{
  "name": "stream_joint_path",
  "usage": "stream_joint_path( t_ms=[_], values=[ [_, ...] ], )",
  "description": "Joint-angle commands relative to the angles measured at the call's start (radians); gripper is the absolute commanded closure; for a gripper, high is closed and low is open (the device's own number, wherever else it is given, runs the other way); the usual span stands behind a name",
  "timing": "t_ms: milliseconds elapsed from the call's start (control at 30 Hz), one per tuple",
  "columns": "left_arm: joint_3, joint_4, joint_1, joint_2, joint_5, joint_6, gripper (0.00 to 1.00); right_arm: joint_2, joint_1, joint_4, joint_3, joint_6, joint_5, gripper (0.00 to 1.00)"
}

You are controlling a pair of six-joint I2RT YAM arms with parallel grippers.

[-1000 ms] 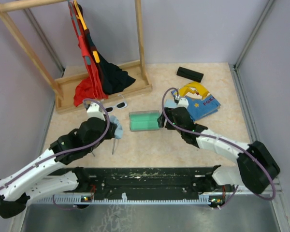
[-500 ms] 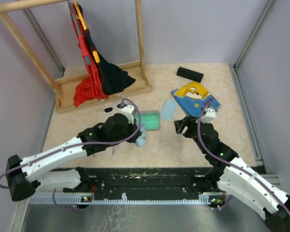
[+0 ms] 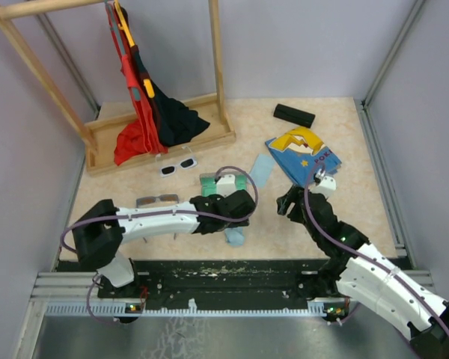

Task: Organize the sunglasses
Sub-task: Place the glasses cleaning cloth at the center of the board, then adjust the glasses cleaning cloth at the center of the board.

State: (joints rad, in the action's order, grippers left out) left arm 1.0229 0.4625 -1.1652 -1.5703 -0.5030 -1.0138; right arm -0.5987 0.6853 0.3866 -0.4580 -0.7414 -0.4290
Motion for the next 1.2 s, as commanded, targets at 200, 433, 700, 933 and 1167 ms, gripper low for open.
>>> stream_joint_path(
  t_ms=[200,433,700,933,1167],
  values=[
    [-0.052,-0.221,0.037,0.165,-0.005,0.187,0.21,0.054,0.007,0.004,0.019,0.002,0.064,0.31],
    [-0.286,-0.242,0.156,0.356,0.12,0.258,0.34,-0.031,0.008,-0.056,0.024,0.067,0.255,0.34],
    [-0.449,-0.24,0.215,0.494,0.141,0.24,0.44,-0.159,0.186,-0.113,0.053,-0.141,0.182,0.46],
    [-0.449,-0.241,0.219,0.499,0.134,0.233,0.45,-0.246,0.527,-0.15,0.102,-0.638,-0.208,0.5],
    [-0.446,-0.246,0.219,0.506,0.141,0.254,0.45,-0.477,0.626,-0.118,0.018,-0.969,-0.273,0.6]
  ],
)
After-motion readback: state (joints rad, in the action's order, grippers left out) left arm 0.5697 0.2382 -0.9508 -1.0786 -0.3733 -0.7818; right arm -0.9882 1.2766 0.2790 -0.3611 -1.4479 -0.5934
